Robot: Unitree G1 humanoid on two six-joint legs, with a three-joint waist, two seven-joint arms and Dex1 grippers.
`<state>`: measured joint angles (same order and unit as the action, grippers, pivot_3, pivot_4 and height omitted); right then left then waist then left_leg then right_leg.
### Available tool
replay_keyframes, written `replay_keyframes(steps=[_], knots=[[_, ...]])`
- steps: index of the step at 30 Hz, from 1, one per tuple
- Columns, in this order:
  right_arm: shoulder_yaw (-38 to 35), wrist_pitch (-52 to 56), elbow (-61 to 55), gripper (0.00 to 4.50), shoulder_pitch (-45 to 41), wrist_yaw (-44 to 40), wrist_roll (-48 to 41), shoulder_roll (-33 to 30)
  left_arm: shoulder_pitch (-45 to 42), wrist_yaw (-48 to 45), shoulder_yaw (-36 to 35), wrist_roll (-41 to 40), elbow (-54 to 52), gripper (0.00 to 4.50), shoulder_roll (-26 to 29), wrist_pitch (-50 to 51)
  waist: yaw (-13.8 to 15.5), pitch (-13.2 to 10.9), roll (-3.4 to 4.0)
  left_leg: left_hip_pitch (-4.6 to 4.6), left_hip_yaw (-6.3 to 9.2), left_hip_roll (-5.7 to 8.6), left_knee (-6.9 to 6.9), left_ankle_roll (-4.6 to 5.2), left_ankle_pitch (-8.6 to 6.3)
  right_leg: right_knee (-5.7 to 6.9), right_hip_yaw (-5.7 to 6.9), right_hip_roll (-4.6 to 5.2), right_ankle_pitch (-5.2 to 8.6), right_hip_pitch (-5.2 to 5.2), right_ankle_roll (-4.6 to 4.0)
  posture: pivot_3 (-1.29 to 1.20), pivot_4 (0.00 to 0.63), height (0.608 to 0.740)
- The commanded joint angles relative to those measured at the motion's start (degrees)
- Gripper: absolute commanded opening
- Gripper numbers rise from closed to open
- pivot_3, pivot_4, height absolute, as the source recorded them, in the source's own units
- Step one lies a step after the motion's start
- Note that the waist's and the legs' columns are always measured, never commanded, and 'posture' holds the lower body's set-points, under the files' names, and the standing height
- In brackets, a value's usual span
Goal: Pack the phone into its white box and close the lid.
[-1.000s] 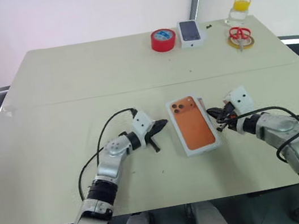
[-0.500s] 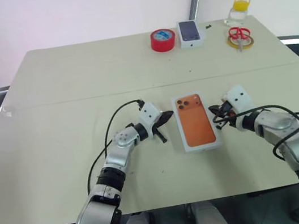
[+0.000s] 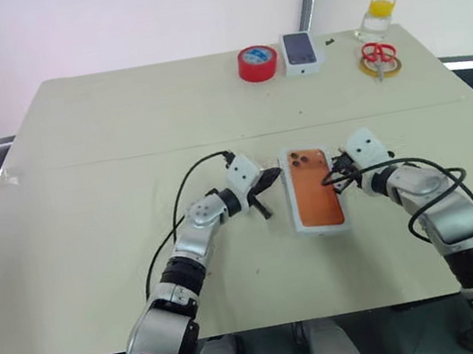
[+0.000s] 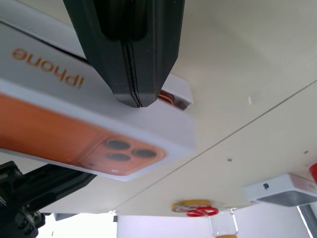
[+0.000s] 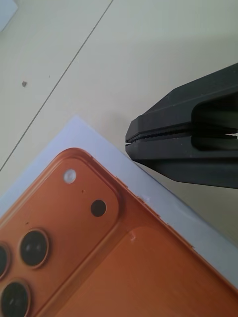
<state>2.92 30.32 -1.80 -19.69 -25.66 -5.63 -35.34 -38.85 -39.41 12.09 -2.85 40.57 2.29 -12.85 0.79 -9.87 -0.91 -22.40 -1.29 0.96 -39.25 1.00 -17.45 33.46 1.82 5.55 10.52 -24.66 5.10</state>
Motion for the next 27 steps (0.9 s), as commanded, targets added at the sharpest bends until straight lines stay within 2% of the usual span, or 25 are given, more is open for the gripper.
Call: replay_keyframes(steps=[1, 15, 19, 23, 27], knots=[[-1.10, -1.08, -0.60, 0.03, -0.43, -0.30, 0.69, 0.17, -1.23, 0.44, -0.93, 0.33, -0.48, 0.00, 0.22, -0.86, -0.04, 0.00, 0.00, 0.00, -0.01, 0.01, 0.00, 0.00, 0.00, -0.01, -0.01, 0.01, 0.00, 0.00, 0.00, 0.00, 0.150, 0.740], [0.92, -2.64, 3.85, 0.03, -4.61, 1.27, 5.08, 3.24, -0.87, 2.37, -1.68, 0.39, -0.57, 0.00, 0.58, -0.24, -0.09, 0.00, 0.00, 0.02, -0.01, 0.02, 0.00, 0.00, 0.00, 0.03, -0.01, 0.02, -0.01, 0.00, 0.00, 0.00, 0.150, 0.740], [-1.21, -4.68, 6.14, 0.03, -5.66, 2.43, 6.10, 2.22, -1.17, 3.11, -2.66, -0.11, -2.77, 0.00, 1.25, 0.21, -0.08, 0.00, 0.00, 0.01, -0.01, 0.03, 0.00, 0.00, 0.00, 0.02, -0.01, 0.02, -0.01, 0.00, 0.01, 0.00, 0.150, 0.740], [-6.53, -6.46, 4.08, 0.03, -6.48, 0.32, 0.96, 2.46, -2.93, 3.20, -3.95, -1.48, -5.29, 0.00, 0.69, 1.25, -0.04, 0.00, 0.00, 0.01, 0.00, 0.04, 0.00, 0.00, 0.00, 0.02, -0.01, 0.02, -0.01, 0.00, 0.01, 0.00, 0.150, 0.740], [-7.98, -5.98, -0.54, 0.03, -4.80, -4.70, -4.28, 3.35, -5.26, 2.90, -4.25, -2.33, -5.78, 0.00, -1.05, 2.26, -0.05, 0.00, 0.00, 0.01, 0.01, 0.06, 0.00, 0.00, 0.00, -0.02, -0.02, 0.02, -0.12, 0.04, 0.20, 0.00, 0.150, 0.740]])
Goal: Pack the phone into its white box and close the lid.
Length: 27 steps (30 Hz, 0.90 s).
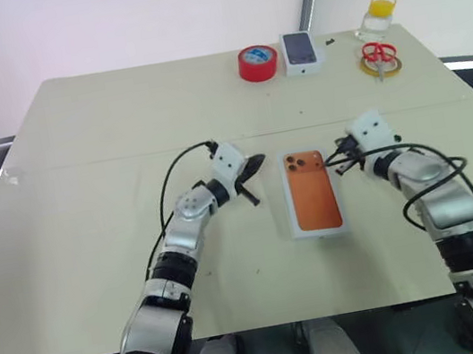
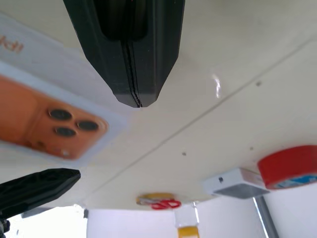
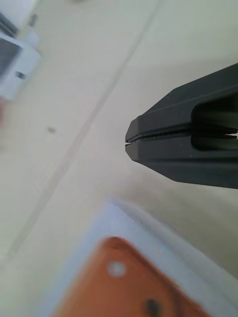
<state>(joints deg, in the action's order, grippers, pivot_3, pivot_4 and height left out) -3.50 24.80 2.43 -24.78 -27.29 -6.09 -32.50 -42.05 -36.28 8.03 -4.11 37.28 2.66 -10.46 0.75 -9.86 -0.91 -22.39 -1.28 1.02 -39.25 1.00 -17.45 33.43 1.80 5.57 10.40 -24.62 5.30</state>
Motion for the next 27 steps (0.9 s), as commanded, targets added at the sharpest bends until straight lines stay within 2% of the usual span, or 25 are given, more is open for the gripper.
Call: replay_keyframes(steps=[1, 4, 7, 12, 21, 27], knots=[[-1.15, -0.36, -6.06, 0.03, 1.18, -4.31, -4.60, 0.54, -2.25, -0.48, 0.05, -1.09, -2.51, 0.00, -1.96, 0.13, -0.01, 0.00, 0.00, 0.00, 0.01, 0.00, 0.00, 0.00, 0.00, 0.00, 0.00, 0.00, 0.00, 0.00, 0.00, 0.00, 0.150, 0.740], [0.56, 0.37, -9.77, 0.03, 3.97, -7.69, -6.31, 0.12, -2.01, -1.05, 1.26, -0.16, -1.98, 0.00, -3.23, 0.72, -0.01, 0.00, 0.00, 0.01, 0.03, 0.02, 0.01, 0.01, -0.01, 0.00, 0.01, 0.00, 0.00, 0.03, 0.00, 0.00, 0.150, 0.740], [2.85, 1.30, -10.44, 0.03, 6.10, -8.50, -4.41, -1.32, -0.94, -1.01, 3.55, 2.55, -0.88, 0.00, -3.43, 0.36, -0.05, 0.00, 0.00, 0.01, 0.01, 0.05, 0.01, 0.02, -0.01, 0.00, 0.00, 0.00, 0.00, 0.03, 0.00, 0.00, 0.150, 0.740], [7.78, 1.37, -5.38, 0.03, 6.79, -4.38, 3.72, -2.71, -0.25, 0.94, 5.58, 6.09, 3.57, 0.00, -3.33, -0.72, -0.02, 0.04, -0.03, 0.12, 0.00, 0.04, -0.01, 0.01, -0.01, 0.01, -0.02, 0.00, 0.00, 0.09, -0.01, 0.00, 0.150, 0.740], [9.23, -0.18, -0.41, 0.03, 2.87, -1.22, 7.37, -0.28, -1.86, 2.76, 4.37, 6.93, 7.23, 0.00, -3.14, -1.33, 0.07, 0.19, -0.18, 0.30, 0.03, 0.01, -0.03, 0.01, -0.01, -0.01, -0.02, 0.02, 0.01, 0.31, -0.03, 0.00, 0.150, 0.740], [6.08, -0.37, -2.80, 0.03, 4.70, -2.84, 5.38, -1.19, 1.48, 1.18, 3.41, 5.24, 0.41, 0.00, -0.71, -0.06, -0.02, 0.20, -0.17, 0.31, 0.03, 0.00, -0.03, 0.01, -0.01, 0.01, -0.02, 0.02, 0.01, 0.30, -0.02, 0.00, 0.150, 0.740]])
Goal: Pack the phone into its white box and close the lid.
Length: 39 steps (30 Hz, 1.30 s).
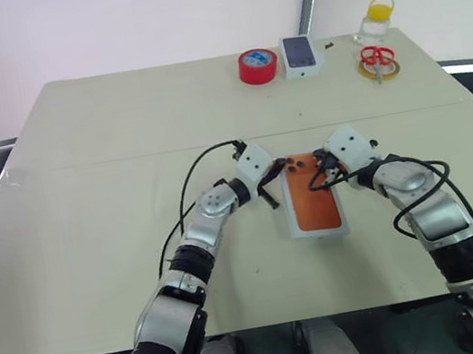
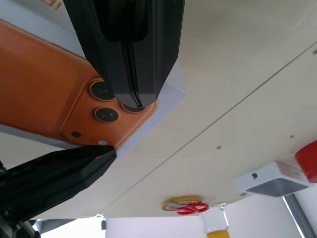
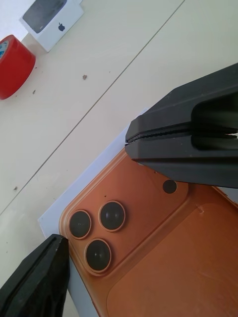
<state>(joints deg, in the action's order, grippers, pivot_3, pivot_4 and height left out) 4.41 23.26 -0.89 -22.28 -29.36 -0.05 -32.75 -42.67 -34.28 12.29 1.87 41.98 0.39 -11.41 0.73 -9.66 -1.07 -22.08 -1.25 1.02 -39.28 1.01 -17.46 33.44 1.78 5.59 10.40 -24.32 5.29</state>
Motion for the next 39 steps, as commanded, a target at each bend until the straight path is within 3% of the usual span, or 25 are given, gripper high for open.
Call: replay_keyframes(steps=[1, 9, 17, 25, 39], knots=[[-3.62, 1.56, -0.22, 0.03, 2.76, -0.93, -1.70, -1.25, 3.48, -1.45, -1.04, -1.35, -6.80, 0.00, 2.35, 1.89, 0.03, 0.00, 0.00, -0.01, 0.00, -0.01, 0.01, 0.00, 0.00, 0.00, 0.00, 0.00, 0.00, -0.01, 0.00, 0.00, 0.150, 0.740], [-7.30, 4.56, -8.40, 0.03, 9.92, -4.33, -3.65, -5.38, 12.50, -4.25, 1.22, -2.04, -21.24, 0.00, 6.46, 8.84, 0.15, -0.03, 0.05, -0.17, 0.01, 0.07, -0.01, 0.00, 0.00, -0.08, -0.01, 0.12, 0.02, -0.07, -0.05, 0.00, 0.150, 0.740], [-7.03, 9.07, -16.63, 0.03, 15.42, -8.71, -6.56, -8.57, 14.18, -4.22, 3.45, -1.57, -25.54, 0.00, 3.99, 12.18, 0.07, -0.07, 0.12, -0.24, -0.01, 0.05, 0.00, 0.00, 0.00, -0.04, 0.00, 0.09, 0.10, -0.22, -0.19, 0.00, 0.150, 0.740], [-3.64, 13.57, -20.68, 0.03, 13.93, -9.36, -8.05, -7.42, 14.09, -3.27, 3.01, -2.14, -25.77, 0.00, 3.28, 13.88, 0.06, -0.07, 0.12, -0.24, 0.00, 0.01, 0.00, 0.00, 0.00, -0.04, 0.00, 0.03, 0.11, -0.24, -0.19, 0.00, 0.150, 0.740], [-2.21, 11.92, -13.41, 0.03, 6.71, -6.98, -5.16, -6.13, 12.32, -2.51, 3.05, -1.89, -24.89, 0.00, 1.76, 14.15, 0.09, -0.07, 0.12, -0.25, 0.00, 0.03, 0.00, 0.00, 0.00, -0.04, -0.01, 0.03, 0.11, -0.24, -0.19, 0.00, 0.150, 0.740]])
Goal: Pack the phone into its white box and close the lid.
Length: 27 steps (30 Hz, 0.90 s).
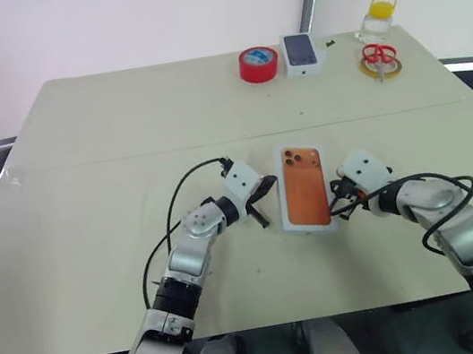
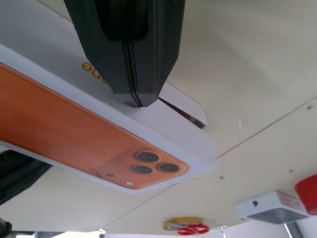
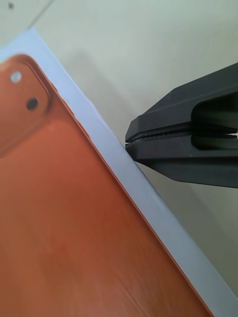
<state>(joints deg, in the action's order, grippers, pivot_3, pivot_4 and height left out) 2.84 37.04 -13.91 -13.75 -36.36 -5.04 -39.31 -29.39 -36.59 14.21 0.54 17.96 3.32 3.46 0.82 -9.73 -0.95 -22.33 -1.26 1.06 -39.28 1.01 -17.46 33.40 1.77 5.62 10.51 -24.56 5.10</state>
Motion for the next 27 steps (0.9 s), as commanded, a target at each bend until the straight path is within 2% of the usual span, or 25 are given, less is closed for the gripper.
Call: replay_keyframes(steps=[1, 27], knots=[[-0.71, -1.73, -0.16, 0.03, -2.12, 0.00, -0.32, 0.55, -0.94, -0.22, 1.11, -0.58, -0.88, 0.00, -1.15, -0.43, 0.01, 0.00, 0.00, 0.00, 0.00, 0.00, 0.00, 0.00, 0.00, 0.00, 0.00, 0.00, 0.00, 0.00, 0.00, 0.00, 0.150, 0.740], [1.57, -5.64, 5.50, 0.03, -6.23, 2.81, 4.94, 2.16, -1.41, 2.78, -0.32, -0.40, 0.98, 0.00, -0.69, 2.93, -0.06, 0.00, 0.00, 0.00, -0.01, 0.01, 0.00, 0.00, 0.00, 0.02, 0.00, 0.00, -0.11, 0.00, 0.18, 0.00, 0.150, 0.740]])
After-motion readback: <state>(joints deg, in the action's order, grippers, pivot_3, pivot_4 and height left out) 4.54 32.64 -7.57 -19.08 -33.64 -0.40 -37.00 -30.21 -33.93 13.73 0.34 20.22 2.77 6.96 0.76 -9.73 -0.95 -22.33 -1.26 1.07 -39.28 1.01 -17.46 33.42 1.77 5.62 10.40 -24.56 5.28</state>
